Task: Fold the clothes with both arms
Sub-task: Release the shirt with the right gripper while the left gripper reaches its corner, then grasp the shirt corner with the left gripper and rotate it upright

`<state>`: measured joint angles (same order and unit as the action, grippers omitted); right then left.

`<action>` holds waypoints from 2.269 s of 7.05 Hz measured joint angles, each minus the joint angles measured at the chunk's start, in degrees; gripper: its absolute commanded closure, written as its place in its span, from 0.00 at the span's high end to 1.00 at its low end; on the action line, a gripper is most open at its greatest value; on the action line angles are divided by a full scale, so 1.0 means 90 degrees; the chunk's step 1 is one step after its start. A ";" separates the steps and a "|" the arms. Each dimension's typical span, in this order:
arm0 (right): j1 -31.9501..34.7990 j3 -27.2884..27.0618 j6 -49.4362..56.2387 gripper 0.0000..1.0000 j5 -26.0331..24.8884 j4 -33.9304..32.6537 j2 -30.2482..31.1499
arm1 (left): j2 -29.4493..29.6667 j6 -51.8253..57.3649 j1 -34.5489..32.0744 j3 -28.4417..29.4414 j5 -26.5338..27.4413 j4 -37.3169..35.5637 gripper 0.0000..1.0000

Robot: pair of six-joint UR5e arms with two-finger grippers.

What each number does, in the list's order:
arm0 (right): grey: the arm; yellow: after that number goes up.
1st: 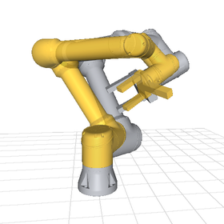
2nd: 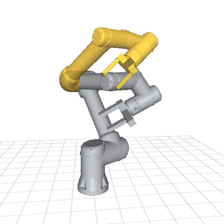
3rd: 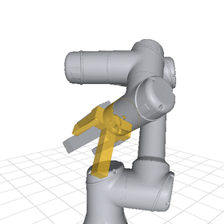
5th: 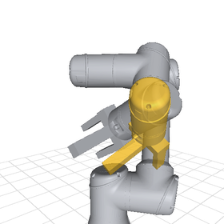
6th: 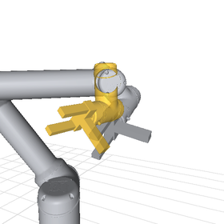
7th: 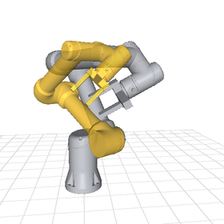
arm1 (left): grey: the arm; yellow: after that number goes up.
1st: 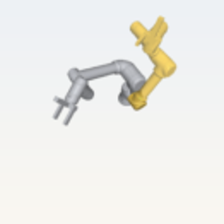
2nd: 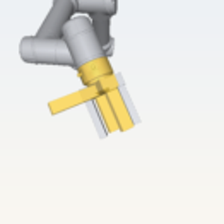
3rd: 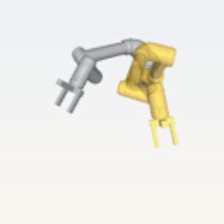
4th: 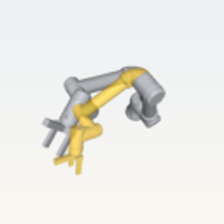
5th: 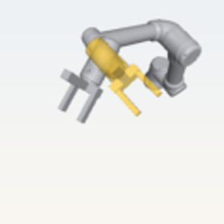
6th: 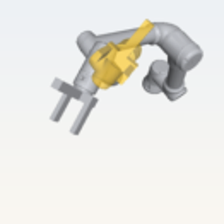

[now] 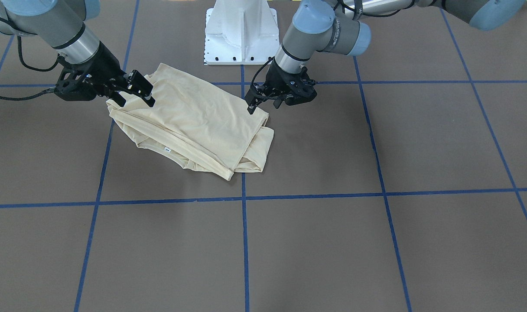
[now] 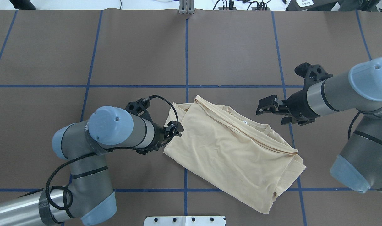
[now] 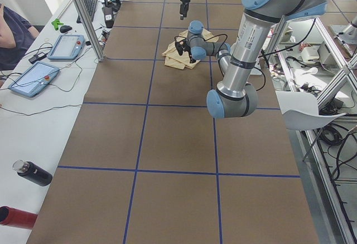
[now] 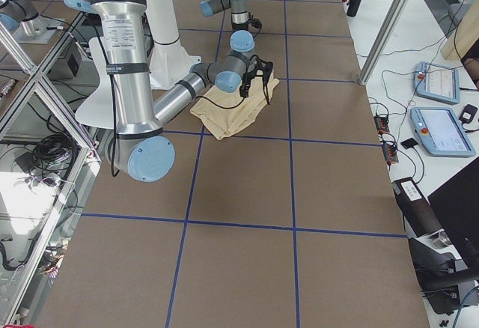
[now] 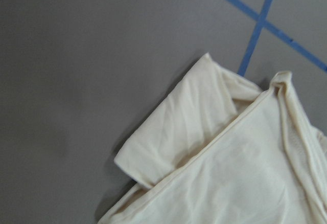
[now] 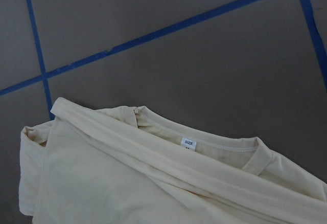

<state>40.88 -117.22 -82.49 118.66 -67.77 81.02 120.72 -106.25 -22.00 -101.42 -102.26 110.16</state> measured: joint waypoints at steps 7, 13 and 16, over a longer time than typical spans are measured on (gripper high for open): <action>0.0025 0.0239 0.0288 1.00 -0.0110 -0.0029 -0.0295 | 0.0492 -0.0137 0.0246 0.0611 0.0116 -0.0749 0.74; 0.0010 0.0281 0.0286 1.00 -0.0064 -0.0039 -0.0301 | 0.0460 -0.0118 0.0245 0.0670 0.0113 -0.0755 0.21; 0.0017 0.0292 0.0286 1.00 -0.0054 -0.0039 -0.0293 | 0.0459 -0.0124 0.0233 0.0664 0.0115 -0.0781 0.00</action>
<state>41.04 -114.59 -79.91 118.18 -68.11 78.39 124.85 -107.37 -19.90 -95.44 -101.23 103.13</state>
